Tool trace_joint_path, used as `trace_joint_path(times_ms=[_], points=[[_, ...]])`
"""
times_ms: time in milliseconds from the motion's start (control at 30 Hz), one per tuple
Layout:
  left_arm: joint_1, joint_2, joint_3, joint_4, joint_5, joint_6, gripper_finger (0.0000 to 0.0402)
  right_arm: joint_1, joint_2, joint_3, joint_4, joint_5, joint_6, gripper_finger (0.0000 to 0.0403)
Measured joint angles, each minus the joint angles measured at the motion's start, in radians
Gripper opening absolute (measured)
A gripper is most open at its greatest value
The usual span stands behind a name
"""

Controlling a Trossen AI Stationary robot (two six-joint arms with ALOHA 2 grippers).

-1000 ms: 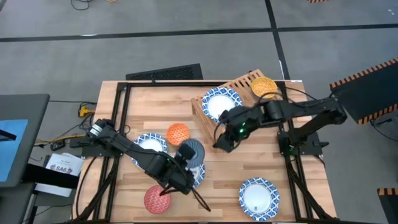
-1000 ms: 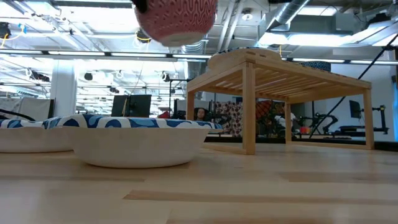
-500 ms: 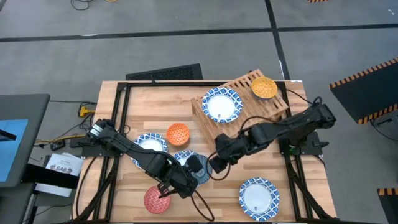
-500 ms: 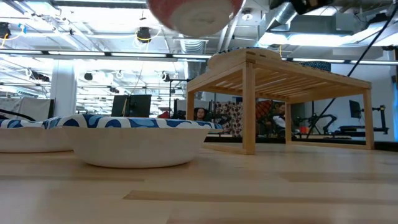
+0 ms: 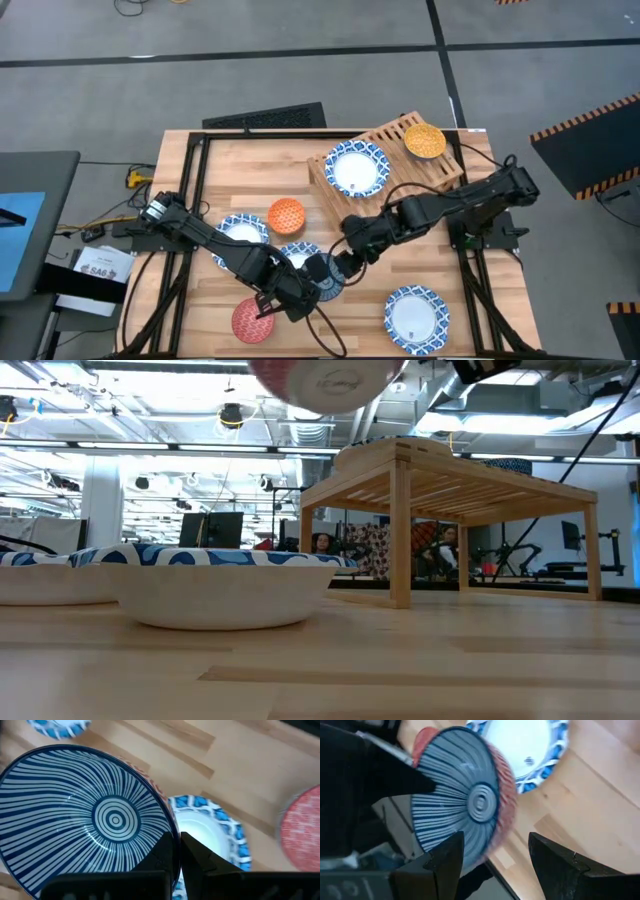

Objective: Place and stack bowls onto a shelf
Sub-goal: Stack the blue pattern bowl on top of the yellow pattern bowl on the shelf

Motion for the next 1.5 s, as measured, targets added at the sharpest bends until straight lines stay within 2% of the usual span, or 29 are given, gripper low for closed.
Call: trace_joint_path(times_ms=[133,333,433,533,733,900,1133,1300,1400,1500], points=[[-0.001,0.0,0.0,0.015,-0.05,0.061,0.0,-0.008,0.0,0.0,0.011,-0.044,-0.024,0.0249],[-0.001,0.0,0.0,0.014,-0.057,0.071,0.0,-0.016,0.0,0.0,0.012,-0.084,-0.035,0.0247],[-0.001,0.0,0.0,0.014,-0.057,0.075,0.0,-0.025,0.0,0.0,0.006,-0.1,-0.051,0.0231],[0.0,0.0,0.0,0.013,-0.057,0.077,0.0,-0.03,0.0,0.0,-0.003,-0.101,-0.055,0.0187],[0.008,-0.001,0.0,0.01,-0.05,0.083,0.0,-0.043,0.0,0.0,-0.025,-0.099,-0.077,0.0067],[0.01,-0.001,-0.002,0.014,-0.058,0.088,0.0,-0.049,-0.022,0.0,-0.017,-0.104,-0.108,0.0018],[0.015,-0.002,-0.002,0.039,-0.096,0.092,0.0009,-0.055,-0.039,0.0,-0.038,-0.108,-0.138,0.002],[0.02,-0.005,-0.001,0.01,-0.113,0.018,0.0003,-0.061,-0.106,-0.001,-0.059,-0.107,-0.226,0.0068],[0.021,-0.009,-0.001,-0.021,-0.066,-0.05,0.0002,-0.055,-0.164,0.002,-0.039,-0.106,-0.314,0.0087],[0.038,-0.022,-0.001,-0.019,0.022,-0.121,0.0001,-0.026,-0.196,0.002,-0.022,-0.106,-0.442,0.0098]])
